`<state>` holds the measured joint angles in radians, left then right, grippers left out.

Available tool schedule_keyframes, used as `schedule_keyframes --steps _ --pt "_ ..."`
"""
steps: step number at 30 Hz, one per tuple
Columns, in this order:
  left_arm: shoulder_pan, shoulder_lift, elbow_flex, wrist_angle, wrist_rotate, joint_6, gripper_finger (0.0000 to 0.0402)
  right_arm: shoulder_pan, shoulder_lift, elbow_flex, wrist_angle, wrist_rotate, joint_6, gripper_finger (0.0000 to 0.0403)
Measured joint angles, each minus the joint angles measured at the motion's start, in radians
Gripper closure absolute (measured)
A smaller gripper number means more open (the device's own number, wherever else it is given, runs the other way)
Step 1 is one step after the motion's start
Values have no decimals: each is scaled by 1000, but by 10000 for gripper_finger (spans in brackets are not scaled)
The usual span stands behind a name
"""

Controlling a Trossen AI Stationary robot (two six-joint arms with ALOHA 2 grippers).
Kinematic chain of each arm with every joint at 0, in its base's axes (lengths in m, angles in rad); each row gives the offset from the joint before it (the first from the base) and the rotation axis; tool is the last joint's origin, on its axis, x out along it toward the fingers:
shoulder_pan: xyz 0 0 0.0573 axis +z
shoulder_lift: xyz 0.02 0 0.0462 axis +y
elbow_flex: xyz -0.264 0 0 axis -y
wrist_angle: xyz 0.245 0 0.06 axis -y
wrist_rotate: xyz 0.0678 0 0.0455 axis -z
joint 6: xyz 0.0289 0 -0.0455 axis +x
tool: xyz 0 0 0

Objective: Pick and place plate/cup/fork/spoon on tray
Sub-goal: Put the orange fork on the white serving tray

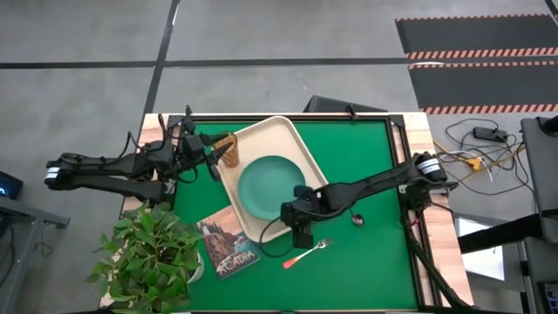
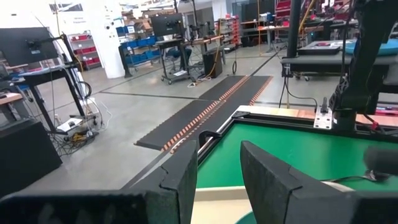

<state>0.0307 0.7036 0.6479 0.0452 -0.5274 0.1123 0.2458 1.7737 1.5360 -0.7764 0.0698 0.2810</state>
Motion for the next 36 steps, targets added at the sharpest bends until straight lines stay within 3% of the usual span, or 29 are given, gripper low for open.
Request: schedule_keyframes --steps 4,9,15,30,36 --pt "-1 0 0 -1 0 0 297 46 -28 -4 -4 -32 120 252" --pt "-1 3 0 -2 0 -1 297 143 -21 -14 -2 -43 126 254" --pt "-1 7 2 -1 0 -1 297 224 61 -16 39 35 101 261" --pt "0 1 2 0 0 0 297 237 240 -16 73 27 67 300" --pt "0 -1 11 1 0 2 297 233 268 -13 83 1 62 334"
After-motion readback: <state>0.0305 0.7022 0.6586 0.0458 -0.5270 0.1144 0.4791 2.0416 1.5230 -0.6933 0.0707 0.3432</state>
